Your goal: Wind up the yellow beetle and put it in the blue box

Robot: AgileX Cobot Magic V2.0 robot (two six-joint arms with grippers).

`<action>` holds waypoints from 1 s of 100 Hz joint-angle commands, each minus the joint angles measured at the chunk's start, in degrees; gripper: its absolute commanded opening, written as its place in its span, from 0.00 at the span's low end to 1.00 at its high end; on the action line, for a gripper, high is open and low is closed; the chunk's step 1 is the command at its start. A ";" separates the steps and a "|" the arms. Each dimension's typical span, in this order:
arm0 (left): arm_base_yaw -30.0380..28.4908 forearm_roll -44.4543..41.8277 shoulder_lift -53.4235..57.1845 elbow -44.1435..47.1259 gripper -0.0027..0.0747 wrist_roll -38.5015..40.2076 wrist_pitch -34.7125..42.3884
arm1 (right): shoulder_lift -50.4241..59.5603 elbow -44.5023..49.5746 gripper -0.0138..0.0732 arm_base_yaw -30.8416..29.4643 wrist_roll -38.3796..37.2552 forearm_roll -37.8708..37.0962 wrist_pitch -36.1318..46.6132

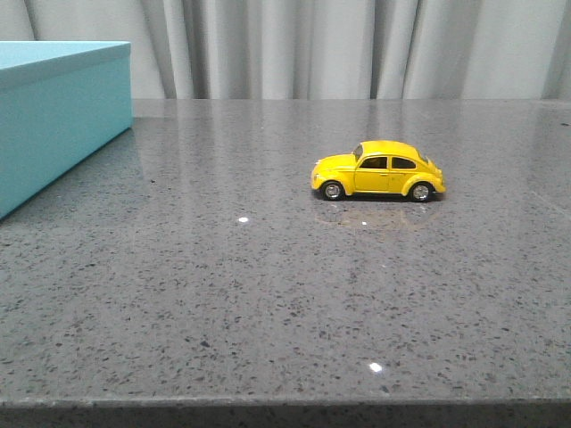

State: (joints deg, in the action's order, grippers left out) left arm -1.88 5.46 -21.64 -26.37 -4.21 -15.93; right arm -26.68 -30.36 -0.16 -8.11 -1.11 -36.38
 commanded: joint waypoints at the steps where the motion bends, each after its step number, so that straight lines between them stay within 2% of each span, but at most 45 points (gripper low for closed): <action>1: -0.03 0.29 -1.06 -2.10 0.49 0.45 3.59 | -1.00 -2.29 0.48 -0.31 0.01 -0.18 3.81; 18: -0.03 0.29 -1.06 -2.10 0.49 0.45 3.59 | -1.00 -2.23 0.48 -0.31 0.01 -0.12 8.25; 74: -0.03 0.29 -1.06 -2.10 0.49 0.45 4.72 | -1.00 -2.23 0.48 -0.31 0.01 0.74 10.14; 100: -0.03 0.29 -1.06 -2.10 0.49 0.45 4.72 | -4.12 -4.00 0.48 -0.31 0.01 2.44 2.68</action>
State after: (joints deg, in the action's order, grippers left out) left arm -1.88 5.46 -21.85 -26.37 -4.21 -15.64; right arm -28.69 -31.40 -0.16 -8.20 1.21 -34.46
